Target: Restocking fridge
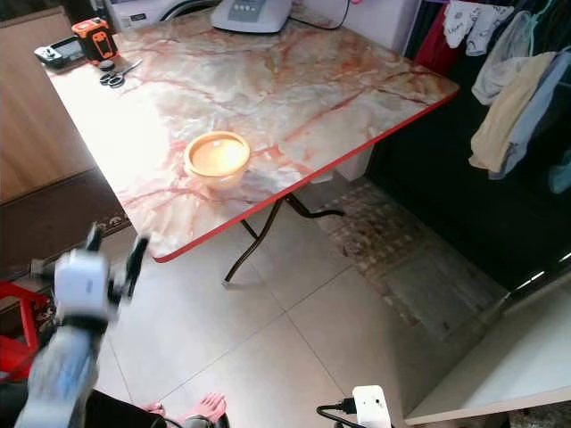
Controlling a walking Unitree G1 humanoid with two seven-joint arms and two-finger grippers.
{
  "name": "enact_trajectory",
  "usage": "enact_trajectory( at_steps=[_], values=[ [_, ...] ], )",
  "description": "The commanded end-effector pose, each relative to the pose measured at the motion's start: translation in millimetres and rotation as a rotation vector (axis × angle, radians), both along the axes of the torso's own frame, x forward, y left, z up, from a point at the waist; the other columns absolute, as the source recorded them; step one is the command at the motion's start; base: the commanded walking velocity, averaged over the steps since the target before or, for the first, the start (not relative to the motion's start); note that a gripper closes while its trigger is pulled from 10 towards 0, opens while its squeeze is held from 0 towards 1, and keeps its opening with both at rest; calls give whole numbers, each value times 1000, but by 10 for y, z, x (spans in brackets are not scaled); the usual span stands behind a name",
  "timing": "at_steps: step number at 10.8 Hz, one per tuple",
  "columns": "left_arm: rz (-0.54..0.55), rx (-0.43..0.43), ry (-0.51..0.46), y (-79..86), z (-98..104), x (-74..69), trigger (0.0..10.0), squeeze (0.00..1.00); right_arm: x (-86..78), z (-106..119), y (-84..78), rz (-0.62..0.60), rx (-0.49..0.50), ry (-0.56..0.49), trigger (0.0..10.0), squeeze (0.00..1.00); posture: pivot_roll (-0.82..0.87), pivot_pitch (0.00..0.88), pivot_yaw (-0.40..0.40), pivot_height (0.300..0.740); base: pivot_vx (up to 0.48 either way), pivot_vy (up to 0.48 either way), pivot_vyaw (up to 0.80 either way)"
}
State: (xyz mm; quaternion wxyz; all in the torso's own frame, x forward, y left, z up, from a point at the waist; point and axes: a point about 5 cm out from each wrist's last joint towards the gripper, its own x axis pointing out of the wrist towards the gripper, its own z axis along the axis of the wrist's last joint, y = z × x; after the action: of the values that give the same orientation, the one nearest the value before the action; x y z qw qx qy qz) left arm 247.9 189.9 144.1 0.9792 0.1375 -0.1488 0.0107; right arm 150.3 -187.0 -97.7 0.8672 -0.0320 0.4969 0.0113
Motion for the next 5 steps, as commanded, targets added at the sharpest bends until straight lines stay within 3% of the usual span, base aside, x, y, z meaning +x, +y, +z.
enact_trajectory(
  at_steps=[1, 3, 5],
  values=[
    [6, 3, 8, -11, 25, 20, 10000, 0, -143, -55, -9, -6, -1, 53, 10000, 0, -148, 162, -3, 740, 0, 0, 0],
    [-18, -150, 30, -45, 113, 235, 10000, 0, -119, -45, -12, -14, -3, 41, 10000, 0, -144, 168, -14, 740, 0, 0, 0],
    [-50, -192, 18, -143, 200, 330, 10000, 0, -110, -41, -14, -18, -1, 33, 10000, 0, -154, 169, -12, 740, 0, 0, 0]
  ],
)
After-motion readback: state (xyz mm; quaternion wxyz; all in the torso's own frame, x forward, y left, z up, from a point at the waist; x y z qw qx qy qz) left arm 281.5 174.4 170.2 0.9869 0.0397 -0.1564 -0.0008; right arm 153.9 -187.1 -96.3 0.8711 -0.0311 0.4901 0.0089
